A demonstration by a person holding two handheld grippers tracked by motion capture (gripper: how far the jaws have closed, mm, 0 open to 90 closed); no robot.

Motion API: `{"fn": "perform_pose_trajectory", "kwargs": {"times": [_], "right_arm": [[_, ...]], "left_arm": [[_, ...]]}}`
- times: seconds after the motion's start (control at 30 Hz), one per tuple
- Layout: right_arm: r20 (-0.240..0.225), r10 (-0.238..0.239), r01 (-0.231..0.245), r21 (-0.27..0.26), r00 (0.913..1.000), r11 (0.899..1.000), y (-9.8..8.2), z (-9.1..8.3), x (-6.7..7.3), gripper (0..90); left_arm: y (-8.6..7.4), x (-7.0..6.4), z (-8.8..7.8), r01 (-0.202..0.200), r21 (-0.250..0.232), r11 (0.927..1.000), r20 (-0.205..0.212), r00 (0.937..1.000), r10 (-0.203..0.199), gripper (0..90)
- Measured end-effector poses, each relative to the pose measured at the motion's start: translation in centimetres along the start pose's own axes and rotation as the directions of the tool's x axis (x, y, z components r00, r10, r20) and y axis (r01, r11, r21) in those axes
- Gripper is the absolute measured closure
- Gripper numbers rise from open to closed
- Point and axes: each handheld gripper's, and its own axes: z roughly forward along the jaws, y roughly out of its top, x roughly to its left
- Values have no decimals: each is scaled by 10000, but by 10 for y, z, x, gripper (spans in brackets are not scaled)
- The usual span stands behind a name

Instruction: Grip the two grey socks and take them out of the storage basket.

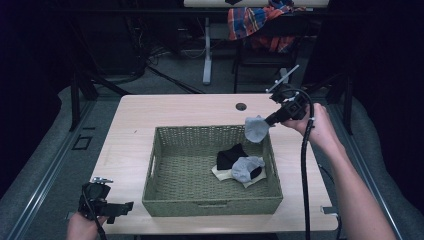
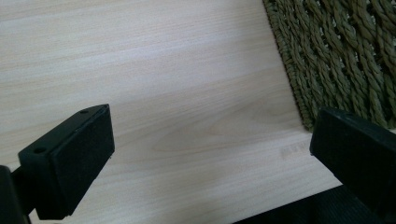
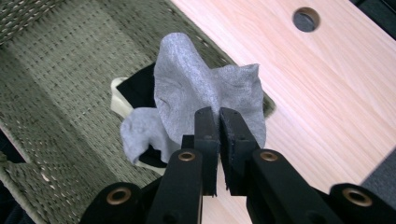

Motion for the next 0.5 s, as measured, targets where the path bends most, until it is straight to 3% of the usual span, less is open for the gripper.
{"fn": "perform_pose_trajectory", "kwargs": {"times": [0.27, 0.5], "right_arm": [[185, 421, -418, -180, 9989, 9990, -19, -11, -13, 862], [422, 1064, -1051, -317, 9934, 9940, -50, -21, -30, 862]], "left_arm": [[0, 0, 0, -15, 16, 10000, 13, 10000, 15, 1], [0, -1, 0, -2, 26, 10000, 6, 10000, 2, 1]]}}
